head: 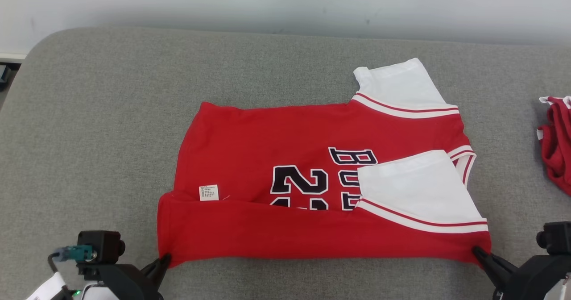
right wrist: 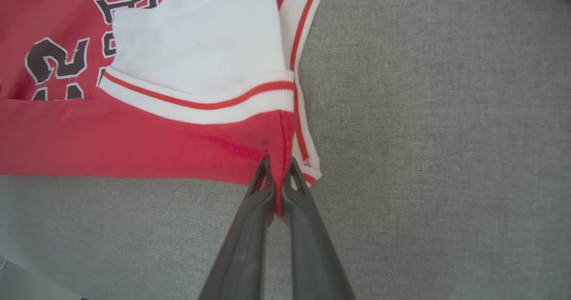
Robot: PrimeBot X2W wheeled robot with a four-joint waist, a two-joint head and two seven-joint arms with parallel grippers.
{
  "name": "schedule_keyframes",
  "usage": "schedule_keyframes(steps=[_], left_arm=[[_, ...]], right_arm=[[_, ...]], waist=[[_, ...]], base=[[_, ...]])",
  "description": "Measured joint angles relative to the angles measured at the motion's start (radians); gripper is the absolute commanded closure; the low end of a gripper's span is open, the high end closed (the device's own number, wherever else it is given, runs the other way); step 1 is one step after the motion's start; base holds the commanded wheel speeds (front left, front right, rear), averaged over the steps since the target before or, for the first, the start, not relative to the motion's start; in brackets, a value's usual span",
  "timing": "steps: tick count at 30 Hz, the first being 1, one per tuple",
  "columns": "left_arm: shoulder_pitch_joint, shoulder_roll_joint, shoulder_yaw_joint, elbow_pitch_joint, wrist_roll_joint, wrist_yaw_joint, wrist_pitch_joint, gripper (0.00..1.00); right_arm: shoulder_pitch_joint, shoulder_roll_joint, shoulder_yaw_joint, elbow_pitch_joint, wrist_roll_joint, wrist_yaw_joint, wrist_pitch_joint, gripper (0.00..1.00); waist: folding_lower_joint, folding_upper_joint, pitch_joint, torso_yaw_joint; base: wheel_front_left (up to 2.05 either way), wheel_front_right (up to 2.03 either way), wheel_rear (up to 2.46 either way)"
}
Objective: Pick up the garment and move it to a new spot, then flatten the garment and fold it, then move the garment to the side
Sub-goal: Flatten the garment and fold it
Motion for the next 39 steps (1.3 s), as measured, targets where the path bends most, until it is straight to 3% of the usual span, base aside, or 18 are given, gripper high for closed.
schedule_keyframes(steps=[8, 23, 29, 33, 34, 35, 39], left_arm=[[0.064, 0.035, 0.023, -0.022, -0.037, -0.025, -0.024, 1.00], [0.178, 0.055, 0.032, -0.057, -0.072, 0.037, -0.019, 1.00], [0.246, 0.054, 0.033, -0.073, -0.086, 0.064, -0.034, 1.00], [0.258, 0.045, 0.021, -0.052, -0.086, 0.059, -0.044, 1.00], [0.258, 0.043, 0.017, -0.045, -0.086, 0.058, -0.044, 0.38], [0.258, 0.035, 0.019, -0.036, -0.083, 0.060, -0.056, 0.00], [0.257, 0.018, 0.023, -0.008, -0.080, 0.065, -0.081, 0.00]], right_arm=[[0.091, -0.001, -0.060, -0.076, 0.087, 0.000, 0.084, 1.00], [0.230, 0.035, -0.076, -0.113, 0.162, 0.000, 0.181, 1.00], [0.260, 0.037, -0.073, -0.077, 0.153, 0.000, 0.182, 1.00], [0.264, 0.038, -0.051, -0.028, 0.162, 0.000, 0.161, 1.00], [0.264, 0.038, -0.049, -0.014, 0.162, 0.000, 0.150, 0.33], [0.263, 0.038, -0.051, 0.002, 0.163, 0.000, 0.138, 0.00], [0.257, 0.038, -0.026, 0.029, 0.162, 0.000, 0.104, 0.00]], waist=[[0.0000, 0.0000, -0.022, -0.002], [-0.0001, 0.0000, -0.057, -0.029], [-0.0001, 0.0000, -0.075, -0.029], [0.0000, 0.0000, -0.087, -0.027], [0.0001, 0.0000, -0.091, -0.026], [0.0001, -0.0001, -0.094, -0.025], [0.0001, 0.0000, -0.107, -0.022]], base=[[0.00, 0.00, 0.00], [0.00, 0.00, 0.00], [0.00, 0.00, 0.00], [0.00, 0.00, 0.00], [0.00, 0.00, 0.00], [0.00, 0.00, 0.00], [0.00, 0.00, 0.00]])
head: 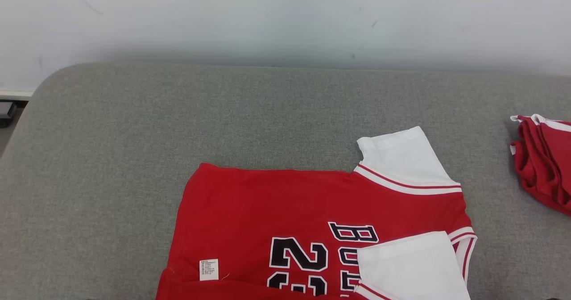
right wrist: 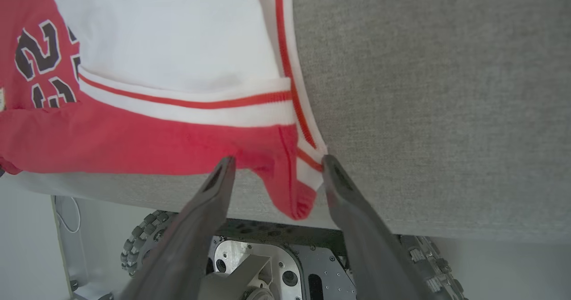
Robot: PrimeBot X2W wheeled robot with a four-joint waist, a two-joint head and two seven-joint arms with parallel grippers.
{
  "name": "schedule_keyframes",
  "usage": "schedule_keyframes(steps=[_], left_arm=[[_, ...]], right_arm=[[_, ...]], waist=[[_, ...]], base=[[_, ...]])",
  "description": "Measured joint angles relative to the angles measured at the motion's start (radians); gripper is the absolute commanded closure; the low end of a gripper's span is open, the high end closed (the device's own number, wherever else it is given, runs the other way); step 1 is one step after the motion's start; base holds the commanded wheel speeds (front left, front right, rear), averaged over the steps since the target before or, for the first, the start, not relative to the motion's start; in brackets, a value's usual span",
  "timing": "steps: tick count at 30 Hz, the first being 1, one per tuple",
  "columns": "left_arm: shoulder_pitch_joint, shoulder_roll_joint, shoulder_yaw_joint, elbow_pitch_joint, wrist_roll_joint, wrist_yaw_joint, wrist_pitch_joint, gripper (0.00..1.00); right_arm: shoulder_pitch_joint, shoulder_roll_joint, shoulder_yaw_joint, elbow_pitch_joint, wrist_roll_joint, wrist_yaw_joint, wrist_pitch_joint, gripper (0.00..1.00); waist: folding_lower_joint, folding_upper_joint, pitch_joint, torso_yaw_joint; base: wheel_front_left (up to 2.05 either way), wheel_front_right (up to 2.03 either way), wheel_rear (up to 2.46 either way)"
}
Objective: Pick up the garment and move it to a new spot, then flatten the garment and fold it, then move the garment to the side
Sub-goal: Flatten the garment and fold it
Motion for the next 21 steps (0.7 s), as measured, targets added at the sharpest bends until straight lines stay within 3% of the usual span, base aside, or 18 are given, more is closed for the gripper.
schedule_keyframes(steps=[13, 21], left_arm=[[-0.062, -0.068, 0.102, -0.050, 0.048, 0.003, -0.240, 0.00], [-0.178, -0.148, 0.121, -0.033, 0.097, -0.007, -0.374, 0.00]], right_arm=[[-0.087, 0.000, 0.051, -0.075, -0.040, 0.000, -0.221, 0.00], [-0.220, 0.000, 0.102, -0.015, -0.072, 0.000, -0.438, 0.00]], waist=[[0.0000, 0.0000, -0.064, 0.006], [0.0000, 0.0000, -0.110, 0.008]], base=[[0.00, 0.00, 0.00], [0.00, 0.00, 0.00]])
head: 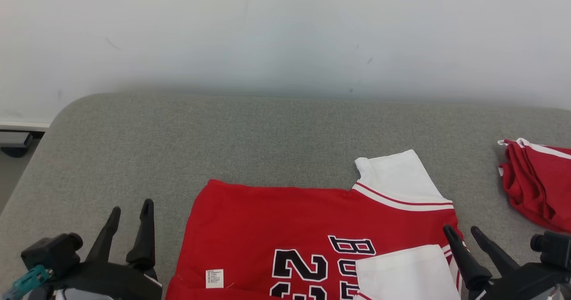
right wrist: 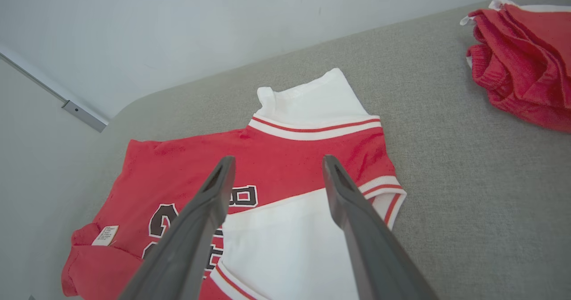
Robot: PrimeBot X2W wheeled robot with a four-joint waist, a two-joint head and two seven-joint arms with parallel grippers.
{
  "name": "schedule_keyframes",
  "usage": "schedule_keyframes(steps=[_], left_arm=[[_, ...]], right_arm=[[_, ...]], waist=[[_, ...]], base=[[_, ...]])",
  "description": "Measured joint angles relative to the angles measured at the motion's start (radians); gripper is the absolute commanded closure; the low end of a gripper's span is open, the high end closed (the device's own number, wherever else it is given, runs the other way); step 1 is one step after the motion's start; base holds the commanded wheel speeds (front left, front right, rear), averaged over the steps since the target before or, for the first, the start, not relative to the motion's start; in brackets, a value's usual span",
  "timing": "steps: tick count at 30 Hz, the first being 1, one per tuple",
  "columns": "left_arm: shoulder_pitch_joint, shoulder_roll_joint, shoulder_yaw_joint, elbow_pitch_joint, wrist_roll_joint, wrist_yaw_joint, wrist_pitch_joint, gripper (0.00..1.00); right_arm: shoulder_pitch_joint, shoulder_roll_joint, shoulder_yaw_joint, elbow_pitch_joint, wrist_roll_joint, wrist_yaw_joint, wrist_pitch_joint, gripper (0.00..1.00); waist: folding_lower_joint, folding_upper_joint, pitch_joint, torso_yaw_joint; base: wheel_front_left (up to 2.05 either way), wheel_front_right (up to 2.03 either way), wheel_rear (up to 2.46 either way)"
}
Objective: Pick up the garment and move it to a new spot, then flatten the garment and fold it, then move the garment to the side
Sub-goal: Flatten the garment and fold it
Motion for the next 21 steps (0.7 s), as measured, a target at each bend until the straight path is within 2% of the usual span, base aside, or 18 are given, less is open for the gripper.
schedule_keyframes(steps=[4, 8, 17, 21], left_arm=[[-0.047, -0.026, 0.006, 0.028, 0.021, -0.014, -0.054, 0.00], [-0.098, -0.045, 0.007, 0.081, 0.051, -0.046, -0.123, 0.00], [-0.123, -0.054, 0.009, 0.154, 0.093, -0.081, -0.156, 0.00], [-0.121, -0.055, 0.009, 0.195, 0.082, -0.113, -0.158, 0.00]], right_arm=[[-0.055, 0.000, 0.025, 0.040, 0.000, 0.000, -0.075, 0.00], [-0.135, 0.000, 0.056, 0.118, 0.001, 0.000, -0.196, 0.00], [-0.234, 0.000, 0.101, 0.261, -0.003, 0.000, -0.331, 0.00], [-0.264, 0.000, 0.115, 0.325, -0.003, 0.000, -0.364, 0.00]], waist=[[0.0000, 0.0000, -0.014, -0.001], [0.0000, 0.0000, -0.023, -0.011], [0.0000, 0.0000, -0.038, -0.026], [0.0000, 0.0000, -0.047, -0.030]], base=[[0.00, 0.00, 0.00], [0.00, 0.00, 0.00], [0.00, 0.00, 0.00], [0.00, 0.00, 0.00]])
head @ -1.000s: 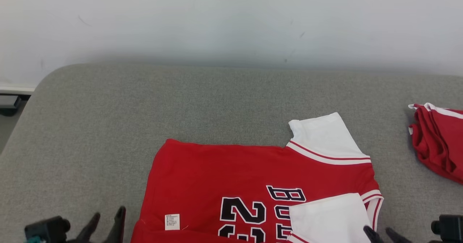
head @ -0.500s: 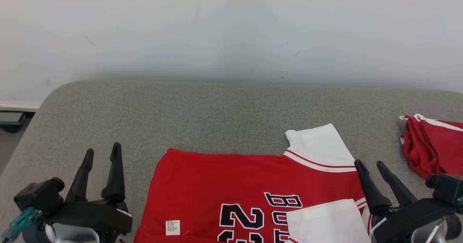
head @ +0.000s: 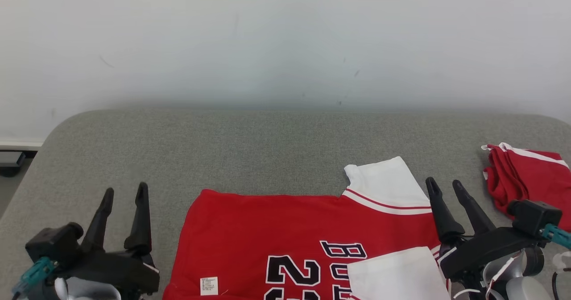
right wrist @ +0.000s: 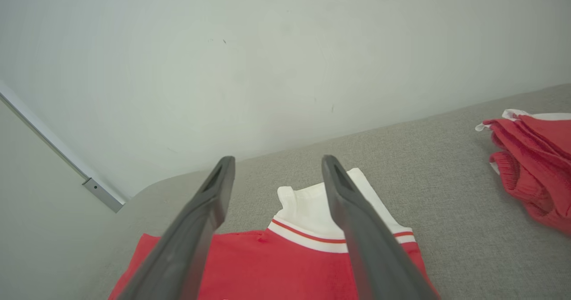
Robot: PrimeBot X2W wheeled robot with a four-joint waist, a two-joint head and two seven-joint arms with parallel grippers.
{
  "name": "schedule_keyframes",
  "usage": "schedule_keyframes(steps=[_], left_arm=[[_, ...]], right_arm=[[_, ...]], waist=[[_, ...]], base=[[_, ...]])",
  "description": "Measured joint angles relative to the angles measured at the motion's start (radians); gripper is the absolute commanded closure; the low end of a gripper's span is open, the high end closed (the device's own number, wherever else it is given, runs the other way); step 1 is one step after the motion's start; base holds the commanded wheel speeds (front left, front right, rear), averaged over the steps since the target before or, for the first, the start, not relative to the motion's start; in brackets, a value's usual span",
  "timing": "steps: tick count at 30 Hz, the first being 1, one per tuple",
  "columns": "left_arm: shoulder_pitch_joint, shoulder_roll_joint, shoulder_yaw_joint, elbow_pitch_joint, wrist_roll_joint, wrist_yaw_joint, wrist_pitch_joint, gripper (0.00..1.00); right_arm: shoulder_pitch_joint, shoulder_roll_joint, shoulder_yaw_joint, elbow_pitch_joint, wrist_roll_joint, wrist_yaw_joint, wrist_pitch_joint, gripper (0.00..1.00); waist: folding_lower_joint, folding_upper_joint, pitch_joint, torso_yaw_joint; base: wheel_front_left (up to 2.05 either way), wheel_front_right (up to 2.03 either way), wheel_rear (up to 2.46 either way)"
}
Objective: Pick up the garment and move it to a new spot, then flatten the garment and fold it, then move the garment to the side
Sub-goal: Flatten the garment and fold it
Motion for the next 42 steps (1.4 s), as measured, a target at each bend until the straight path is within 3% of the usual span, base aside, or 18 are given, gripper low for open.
schedule_keyframes(steps=[10, 30, 36, 42], left_arm=[[0.027, 0.018, -0.058, 0.093, 0.018, -0.036, 0.016, 0.00], [0.013, 0.020, -0.063, 0.091, 0.003, -0.025, 0.056, 0.00], [-0.049, 0.039, -0.094, 0.102, 0.017, -0.038, 0.122, 0.00], [-0.158, 0.048, -0.152, 0.158, 0.033, -0.087, 0.254, 0.00]], right_arm=[[-0.013, 0.000, 0.033, 0.112, -0.039, 0.000, -0.023, 0.00], [-0.026, 0.000, 0.031, 0.108, -0.042, 0.000, -0.007, 0.00], [-0.074, 0.000, 0.016, 0.093, -0.075, 0.000, 0.067, 0.00], [-0.152, -0.002, -0.015, 0.082, -0.108, 0.000, 0.230, 0.00]], waist=[[0.0000, 0.0000, 0.001, -0.003], [0.0000, 0.0000, 0.027, -0.008], [0.0000, 0.0000, 0.057, -0.006], [0.0002, 0.0001, 0.101, -0.004]], base=[[0.00, 0.00, 0.00], [0.00, 0.00, 0.00], [0.00, 0.00, 0.00], [0.00, 0.00, 0.00]])
